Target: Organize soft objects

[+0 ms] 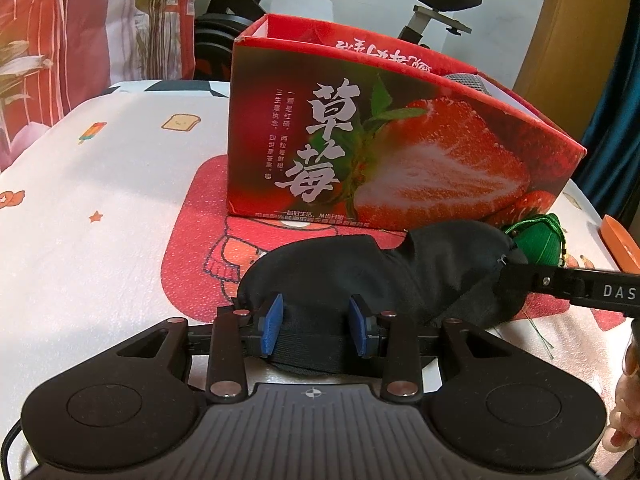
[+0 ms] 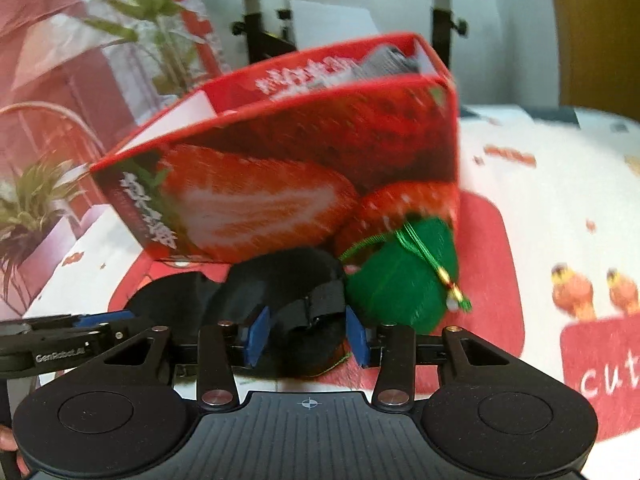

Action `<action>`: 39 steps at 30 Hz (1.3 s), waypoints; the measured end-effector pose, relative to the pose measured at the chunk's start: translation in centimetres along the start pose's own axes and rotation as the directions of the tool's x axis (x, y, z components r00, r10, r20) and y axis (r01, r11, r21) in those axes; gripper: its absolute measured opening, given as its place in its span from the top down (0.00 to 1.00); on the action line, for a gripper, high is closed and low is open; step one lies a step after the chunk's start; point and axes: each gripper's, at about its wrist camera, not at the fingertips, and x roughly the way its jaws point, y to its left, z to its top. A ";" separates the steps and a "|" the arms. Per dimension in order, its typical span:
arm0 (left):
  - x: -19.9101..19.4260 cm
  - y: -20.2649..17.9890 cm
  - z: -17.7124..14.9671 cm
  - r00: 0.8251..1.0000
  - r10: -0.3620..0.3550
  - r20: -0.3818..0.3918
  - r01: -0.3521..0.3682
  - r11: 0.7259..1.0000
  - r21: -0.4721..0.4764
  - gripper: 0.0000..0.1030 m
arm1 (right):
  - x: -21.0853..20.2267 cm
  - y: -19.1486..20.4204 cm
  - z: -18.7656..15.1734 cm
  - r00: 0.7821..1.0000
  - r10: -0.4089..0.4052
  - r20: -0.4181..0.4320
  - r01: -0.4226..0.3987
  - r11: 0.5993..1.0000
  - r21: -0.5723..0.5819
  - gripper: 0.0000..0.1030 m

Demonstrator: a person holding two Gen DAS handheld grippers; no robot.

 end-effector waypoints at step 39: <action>0.2 -1.3 0.0 0.999 0.046 -0.012 -0.045 0.998 0.042 0.59 | -0.6 2.7 0.9 0.999 0.050 0.021 -0.045 0.980 -0.195 0.81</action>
